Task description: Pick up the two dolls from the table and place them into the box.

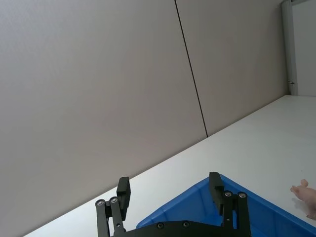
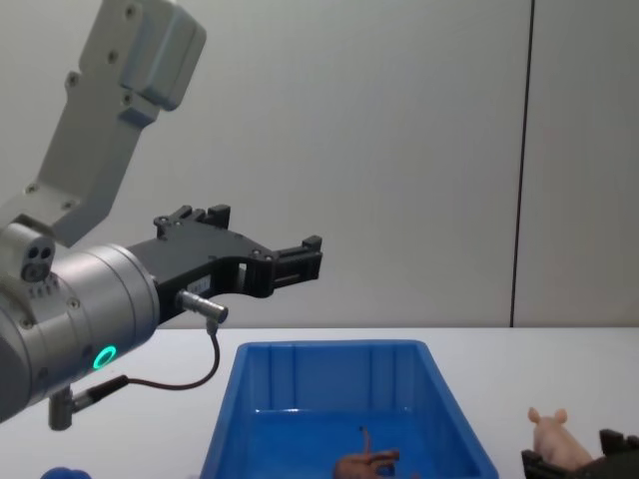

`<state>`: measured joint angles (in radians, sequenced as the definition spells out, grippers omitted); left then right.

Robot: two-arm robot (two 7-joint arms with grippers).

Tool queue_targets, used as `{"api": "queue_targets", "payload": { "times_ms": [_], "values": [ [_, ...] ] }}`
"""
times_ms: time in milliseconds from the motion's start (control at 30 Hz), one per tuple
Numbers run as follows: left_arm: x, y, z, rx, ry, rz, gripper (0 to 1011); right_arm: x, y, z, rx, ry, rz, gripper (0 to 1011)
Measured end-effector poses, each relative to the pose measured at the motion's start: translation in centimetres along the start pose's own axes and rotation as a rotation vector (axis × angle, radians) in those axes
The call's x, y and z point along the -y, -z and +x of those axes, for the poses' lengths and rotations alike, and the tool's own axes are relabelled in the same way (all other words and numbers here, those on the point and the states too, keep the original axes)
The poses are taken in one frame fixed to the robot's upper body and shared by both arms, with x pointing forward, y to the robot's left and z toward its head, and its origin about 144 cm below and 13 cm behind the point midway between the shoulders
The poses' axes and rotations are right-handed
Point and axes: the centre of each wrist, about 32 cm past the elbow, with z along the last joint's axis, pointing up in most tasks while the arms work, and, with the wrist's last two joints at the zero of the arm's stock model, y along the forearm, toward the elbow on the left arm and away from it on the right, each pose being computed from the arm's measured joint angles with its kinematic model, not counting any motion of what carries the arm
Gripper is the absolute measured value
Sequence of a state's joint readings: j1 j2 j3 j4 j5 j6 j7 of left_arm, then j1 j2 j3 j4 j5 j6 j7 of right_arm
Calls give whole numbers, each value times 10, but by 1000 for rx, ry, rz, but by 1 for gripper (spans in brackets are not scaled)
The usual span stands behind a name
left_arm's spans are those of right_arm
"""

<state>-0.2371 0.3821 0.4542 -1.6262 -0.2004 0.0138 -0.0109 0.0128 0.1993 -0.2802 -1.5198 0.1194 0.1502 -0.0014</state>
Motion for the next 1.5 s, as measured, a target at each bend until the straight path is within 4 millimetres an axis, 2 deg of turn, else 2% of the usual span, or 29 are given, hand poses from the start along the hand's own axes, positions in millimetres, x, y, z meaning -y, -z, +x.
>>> {"api": "queue_targets", "payload": {
  "times_ms": [33, 167, 333, 367, 467, 500, 900, 1233, 1500],
  "values": [
    [0, 0, 0, 0, 0, 0, 1001, -1, 1, 0, -2, 1, 1, 855],
    [0, 0, 0, 0, 0, 0, 1001, -4, 5, -1, -7, 3, -1, 706],
    [0, 0, 0, 0, 0, 0, 1001, -7, 8, -2, -13, 10, 0, 568],
    [0, 0, 0, 0, 0, 0, 1001, -7, 8, -2, -14, 11, 0, 507],
    [0, 0, 0, 0, 0, 0, 1001, -7, 9, -2, -16, 18, 2, 446],
    [0, 0, 0, 0, 0, 0, 1001, -7, 9, -2, -16, 19, 3, 397],
    [0, 0, 0, 0, 0, 0, 1001, -3, 3, -1, -13, 33, 44, 382],
    [0, 0, 0, 0, 0, 0, 1001, 0, -21, -2, -15, -20, 144, 383],
    [0, 0, 0, 0, 0, 0, 1001, -7, -39, -8, -31, -109, 203, 382]
  ]
}}
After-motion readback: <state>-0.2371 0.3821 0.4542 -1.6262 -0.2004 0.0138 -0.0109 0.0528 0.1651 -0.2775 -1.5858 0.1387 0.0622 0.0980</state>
